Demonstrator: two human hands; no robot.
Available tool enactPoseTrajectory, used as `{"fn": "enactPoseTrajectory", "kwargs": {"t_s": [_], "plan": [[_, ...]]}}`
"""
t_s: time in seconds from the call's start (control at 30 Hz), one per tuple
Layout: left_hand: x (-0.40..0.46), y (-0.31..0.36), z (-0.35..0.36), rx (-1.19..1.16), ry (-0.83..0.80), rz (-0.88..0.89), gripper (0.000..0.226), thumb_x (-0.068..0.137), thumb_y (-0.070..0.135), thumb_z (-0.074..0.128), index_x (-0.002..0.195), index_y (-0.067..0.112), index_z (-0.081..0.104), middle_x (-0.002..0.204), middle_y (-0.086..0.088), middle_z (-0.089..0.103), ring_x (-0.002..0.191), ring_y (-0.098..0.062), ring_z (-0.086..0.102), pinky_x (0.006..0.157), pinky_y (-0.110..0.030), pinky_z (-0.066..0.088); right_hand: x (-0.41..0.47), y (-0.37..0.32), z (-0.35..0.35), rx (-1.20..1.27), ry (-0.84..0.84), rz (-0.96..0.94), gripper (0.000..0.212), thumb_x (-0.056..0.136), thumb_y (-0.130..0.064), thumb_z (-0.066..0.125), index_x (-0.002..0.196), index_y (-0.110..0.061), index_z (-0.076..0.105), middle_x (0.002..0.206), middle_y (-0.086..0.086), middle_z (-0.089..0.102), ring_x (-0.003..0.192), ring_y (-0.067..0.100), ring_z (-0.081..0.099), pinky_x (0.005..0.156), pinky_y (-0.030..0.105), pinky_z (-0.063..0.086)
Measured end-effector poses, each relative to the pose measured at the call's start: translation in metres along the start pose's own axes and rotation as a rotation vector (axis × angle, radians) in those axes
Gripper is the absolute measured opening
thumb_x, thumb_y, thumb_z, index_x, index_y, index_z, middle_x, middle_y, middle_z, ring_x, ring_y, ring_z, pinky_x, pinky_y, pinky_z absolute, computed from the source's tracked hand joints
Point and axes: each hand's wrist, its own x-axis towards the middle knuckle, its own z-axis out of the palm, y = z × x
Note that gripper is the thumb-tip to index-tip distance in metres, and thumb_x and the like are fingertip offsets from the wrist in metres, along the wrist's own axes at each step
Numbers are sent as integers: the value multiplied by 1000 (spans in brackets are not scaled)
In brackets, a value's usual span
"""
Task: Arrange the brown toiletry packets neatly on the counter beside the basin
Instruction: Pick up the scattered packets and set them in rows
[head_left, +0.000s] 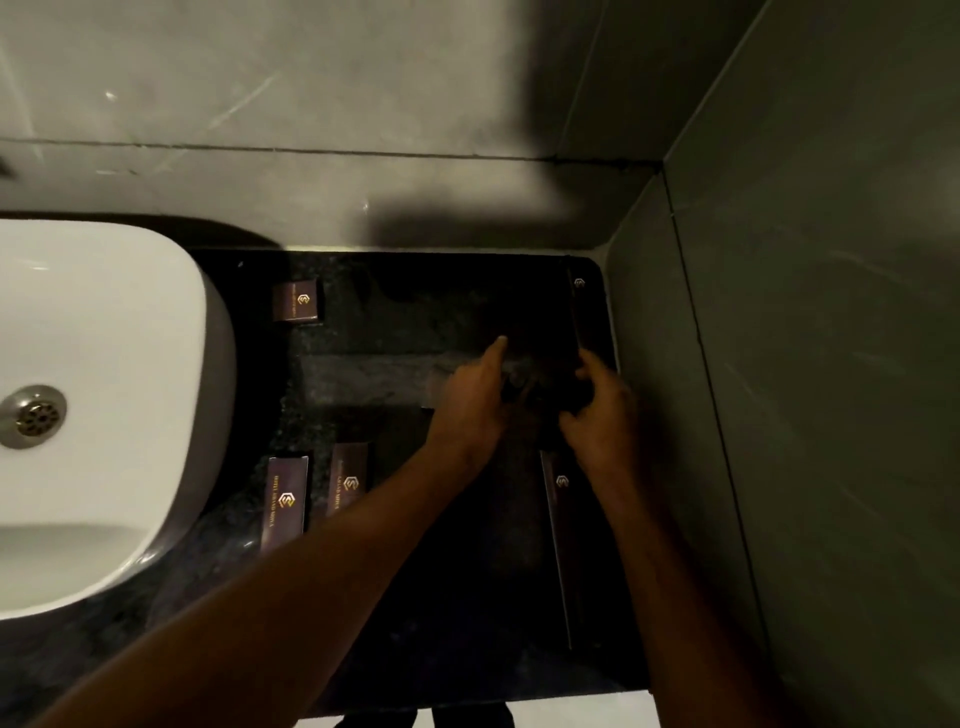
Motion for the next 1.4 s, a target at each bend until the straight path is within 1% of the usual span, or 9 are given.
{"fn": "enactPoseTrajectory", "kwargs": {"t_s": [0.07, 0.13, 0.27, 0.5, 0.63, 0.73, 0.9, 1.03, 1.4], "plan": [[-9, -13, -13, 100, 101, 59, 70, 73, 14, 73, 137, 13, 45, 135, -8, 57, 121, -25, 54, 102, -25, 39, -13, 4, -16, -30, 171, 1, 62, 72, 11, 65, 130, -12, 58, 117, 15, 66, 84, 29, 65, 74, 30, 54], [-20, -29, -27, 370, 98, 106, 72, 68, 22, 75, 133, 22, 45, 141, -1, 49, 125, -26, 47, 99, -38, 40, -23, 4, -29, -66, 302, -2, 50, 72, 8, 65, 118, -11, 66, 106, 15, 70, 70, 24, 63, 66, 21, 44], [-23, -48, -44, 603, -156, 96, 66, 77, 32, 65, 136, 39, 37, 147, 3, 39, 131, -27, 39, 100, -52, 31, -1, -12, -25, -128, 172, 87, 38, 81, 3, 62, 118, -8, 65, 113, 19, 67, 99, 34, 65, 78, 33, 51], [-16, -84, -90, 606, -14, -135, 67, 72, 46, 68, 133, 36, 44, 129, -6, 54, 118, -31, 46, 92, -45, 38, 64, -27, -9, -260, -135, 175, 56, 85, -18, 70, 134, -3, 47, 131, 26, 55, 119, 43, 54, 99, 49, 46], [4, -74, -117, 444, 50, -189, 82, 52, 68, 73, 118, 25, 51, 132, -10, 46, 124, -34, 38, 97, -52, 36, 68, -48, -13, -404, -19, 41, 52, 84, -20, 71, 128, -2, 53, 123, 28, 59, 112, 44, 57, 96, 51, 47], [39, -71, -157, 303, 215, -227, 62, 65, 46, 74, 117, 23, 49, 131, -10, 41, 122, -35, 37, 97, -58, 33, 44, -82, 20, -340, -43, -207, 44, 79, -14, 72, 119, -1, 61, 119, 25, 61, 111, 41, 57, 96, 45, 46], [60, -87, -189, 602, -126, -314, 56, 81, 10, 57, 135, 12, 40, 142, -21, 36, 131, -45, 33, 108, -65, 26, 3, -107, 117, -246, -479, -390, 79, 69, -21, 81, 138, -5, 47, 141, 17, 48, 125, 36, 46, 106, 36, 37], [29, -94, -179, 510, -118, -299, 43, 76, 16, 70, 115, 2, 57, 119, -25, 60, 110, -43, 59, 92, -48, 50, 3, -96, 144, -313, -356, -397, 67, 65, -25, 79, 126, -11, 56, 128, 11, 51, 111, 34, 48, 93, 39, 47], [-16, -93, -151, 314, 72, -490, 43, 69, 21, 74, 103, 0, 59, 109, -23, 66, 102, -42, 63, 84, -42, 54, -11, -99, 143, -225, -423, -415, 66, 62, -20, 79, 123, -10, 57, 123, 9, 51, 111, 29, 53, 91, 40, 50]]}}
